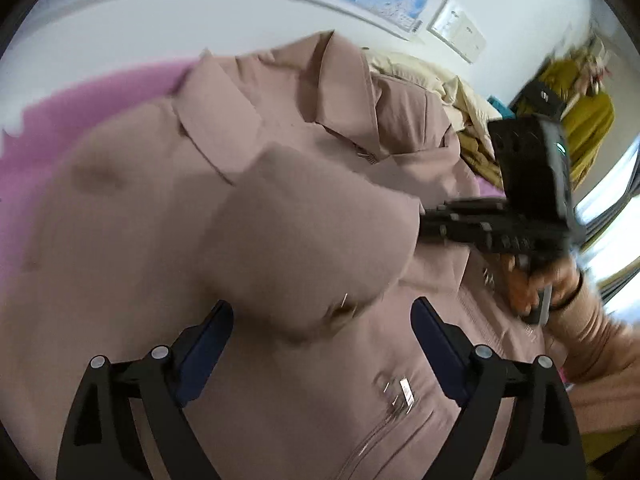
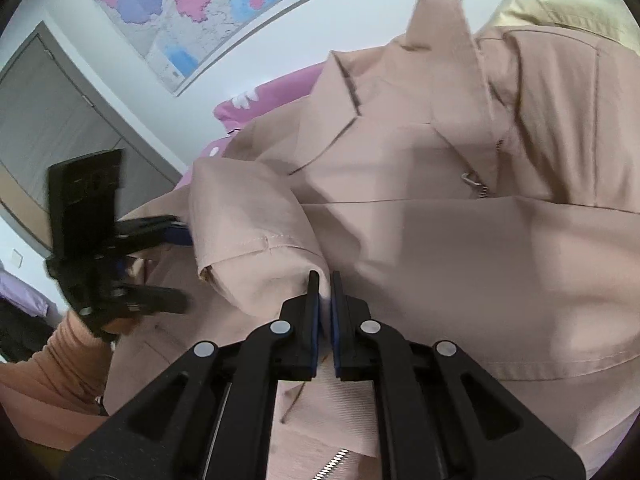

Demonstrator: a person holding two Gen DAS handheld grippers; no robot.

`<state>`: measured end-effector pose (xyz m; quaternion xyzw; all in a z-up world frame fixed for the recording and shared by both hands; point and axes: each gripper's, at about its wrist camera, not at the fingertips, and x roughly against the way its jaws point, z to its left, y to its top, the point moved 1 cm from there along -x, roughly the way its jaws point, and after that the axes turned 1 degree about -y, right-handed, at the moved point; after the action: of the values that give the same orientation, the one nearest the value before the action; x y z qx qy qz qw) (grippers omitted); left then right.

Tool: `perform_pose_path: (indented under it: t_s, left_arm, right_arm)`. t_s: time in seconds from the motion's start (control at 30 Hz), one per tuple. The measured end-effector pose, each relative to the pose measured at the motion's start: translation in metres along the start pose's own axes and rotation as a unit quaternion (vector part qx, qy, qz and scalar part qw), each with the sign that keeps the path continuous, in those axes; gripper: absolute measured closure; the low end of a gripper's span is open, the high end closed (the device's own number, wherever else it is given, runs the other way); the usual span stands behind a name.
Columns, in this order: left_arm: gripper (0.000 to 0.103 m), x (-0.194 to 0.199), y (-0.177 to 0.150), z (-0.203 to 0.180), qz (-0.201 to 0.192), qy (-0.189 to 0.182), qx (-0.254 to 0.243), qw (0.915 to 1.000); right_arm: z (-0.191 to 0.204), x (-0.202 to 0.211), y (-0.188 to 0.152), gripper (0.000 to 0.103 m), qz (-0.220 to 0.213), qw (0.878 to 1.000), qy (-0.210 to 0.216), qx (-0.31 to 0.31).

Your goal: Fold large clothes

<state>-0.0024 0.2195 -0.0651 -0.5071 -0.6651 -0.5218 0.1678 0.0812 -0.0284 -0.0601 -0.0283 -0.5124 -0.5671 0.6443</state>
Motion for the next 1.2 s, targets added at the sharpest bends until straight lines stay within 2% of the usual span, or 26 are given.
perform_pose_path:
  t_s: [0.03, 0.07, 0.1, 0.13, 0.17, 0.23, 0.3, 0.37, 0.43, 0.47, 0.53, 0.6, 0.67, 0.7, 0.73, 0.77, 0.8, 0.83, 0.93, 1.0, 1.03, 1.07, 1.1, 1.13, 1.17, 1.2]
  left_arm:
    - [0.04, -0.008, 0.003, 0.003, 0.004, -0.026, 0.019, 0.9995]
    - [0.072, -0.013, 0.006, 0.006, 0.009, -0.04, 0.033, 0.9986]
    - [0.087, -0.013, 0.008, 0.01, 0.008, -0.049, 0.049, 0.9976]
    - [0.087, -0.008, 0.01, 0.013, -0.003, -0.05, 0.06, 0.997]
    - [0.088, 0.0, 0.01, 0.015, -0.017, -0.047, 0.066, 0.9966]
    - [0.088, 0.026, 0.009, 0.021, -0.041, -0.021, 0.076, 0.996]
    - [0.088, 0.052, 0.005, 0.027, -0.059, 0.006, 0.081, 0.9949]
    - [0.089, 0.066, 0.0, 0.032, -0.051, 0.073, 0.075, 0.9932]
    - [0.088, 0.067, -0.009, 0.035, -0.029, 0.13, 0.063, 0.9891]
    - [0.086, 0.064, -0.013, 0.037, -0.017, 0.147, 0.06, 0.9871]
    - [0.081, 0.056, -0.017, 0.041, -0.007, 0.156, 0.06, 0.9858]
    - [0.053, 0.05, -0.02, 0.04, -0.005, 0.143, 0.056, 0.9881]
    - [0.046, 0.044, -0.016, 0.038, -0.011, 0.141, 0.043, 0.989]
    - [0.046, 0.04, -0.014, 0.037, -0.011, 0.147, 0.038, 0.9883]
    - [0.047, 0.034, -0.011, 0.038, -0.008, 0.16, 0.031, 0.9866]
    - [0.055, 0.029, -0.009, 0.038, -0.007, 0.168, 0.028, 0.9853]
    - [0.072, 0.025, -0.006, 0.038, -0.009, 0.181, 0.023, 0.9831]
    - [0.079, 0.025, -0.003, 0.037, -0.01, 0.189, 0.019, 0.9818]
    - [0.089, 0.03, 0.008, 0.036, -0.042, 0.201, 0.01, 0.9787]
    - [0.086, 0.033, 0.014, 0.032, -0.067, 0.208, 0.004, 0.9757]
    - [0.084, 0.031, 0.016, 0.032, -0.066, 0.219, 0.002, 0.9735]
    - [0.077, 0.024, 0.017, 0.034, -0.051, 0.228, 0.0, 0.9722]
    - [0.064, 0.019, 0.017, 0.036, -0.041, 0.234, -0.002, 0.9714]
    - [0.056, 0.011, 0.016, 0.043, -0.024, 0.261, 0.002, 0.9649]
    - [0.049, 0.008, 0.015, 0.046, -0.02, 0.272, 0.006, 0.9619]
    - [0.049, 0.009, 0.013, 0.049, -0.022, 0.266, 0.009, 0.9636]
  right_arm:
    - [0.006, -0.001, 0.0, 0.093, 0.0, 1.0, -0.001, 0.004]
    - [0.01, -0.001, -0.001, 0.091, -0.001, 1.0, -0.002, 0.008]
    - [0.012, 0.003, -0.001, 0.079, -0.003, 1.0, -0.002, 0.012]
    - [0.015, 0.009, -0.001, 0.063, -0.01, 1.0, -0.003, 0.018]
    - [0.016, 0.017, -0.001, 0.06, -0.023, 0.999, -0.008, 0.023]
    - [0.014, 0.043, 0.001, 0.06, -0.055, 0.997, -0.031, 0.035]
    - [0.002, 0.068, 0.004, 0.06, -0.089, 0.992, -0.083, 0.033]
    - [-0.024, 0.098, 0.007, 0.058, -0.123, 0.982, -0.14, 0.006]
    - [-0.049, 0.116, 0.007, 0.045, -0.143, 0.972, -0.188, -0.018]
    - [-0.062, 0.123, 0.006, 0.044, -0.147, 0.966, -0.208, -0.034]
    - [-0.087, 0.129, 0.002, 0.041, -0.148, 0.961, -0.223, -0.067]
    - [-0.102, 0.126, -0.001, 0.038, -0.136, 0.963, -0.217, -0.087]
    - [-0.113, 0.117, -0.004, 0.037, -0.119, 0.968, -0.196, -0.101]
    - [-0.115, 0.111, -0.003, 0.038, -0.111, 0.971, -0.186, -0.102]
    - [-0.116, 0.104, -0.002, 0.05, -0.102, 0.975, -0.172, -0.099]
    - [-0.115, 0.099, 0.0, 0.063, -0.095, 0.977, -0.163, -0.096]
    - [-0.114, 0.096, 0.002, 0.089, -0.091, 0.979, -0.158, -0.093]
    - [-0.112, 0.096, 0.004, 0.098, -0.094, 0.978, -0.161, -0.09]
    - [-0.109, 0.117, 0.005, 0.099, -0.144, 0.971, -0.167, -0.092]
    - [-0.113, 0.123, 0.005, 0.099, -0.156, 0.966, -0.177, -0.103]
    - [-0.115, 0.121, 0.003, 0.096, -0.146, 0.965, -0.186, -0.109]
    - [-0.117, 0.119, 0.003, 0.094, -0.136, 0.965, -0.196, -0.113]
    - [-0.117, 0.116, 0.0, 0.09, -0.126, 0.964, -0.205, -0.111]
    - [-0.114, 0.115, -0.003, 0.081, -0.123, 0.961, -0.22, -0.11]
    - [-0.111, 0.117, -0.005, 0.071, -0.122, 0.957, -0.239, -0.109]
    - [-0.107, 0.12, -0.008, 0.056, -0.124, 0.954, -0.253, -0.103]
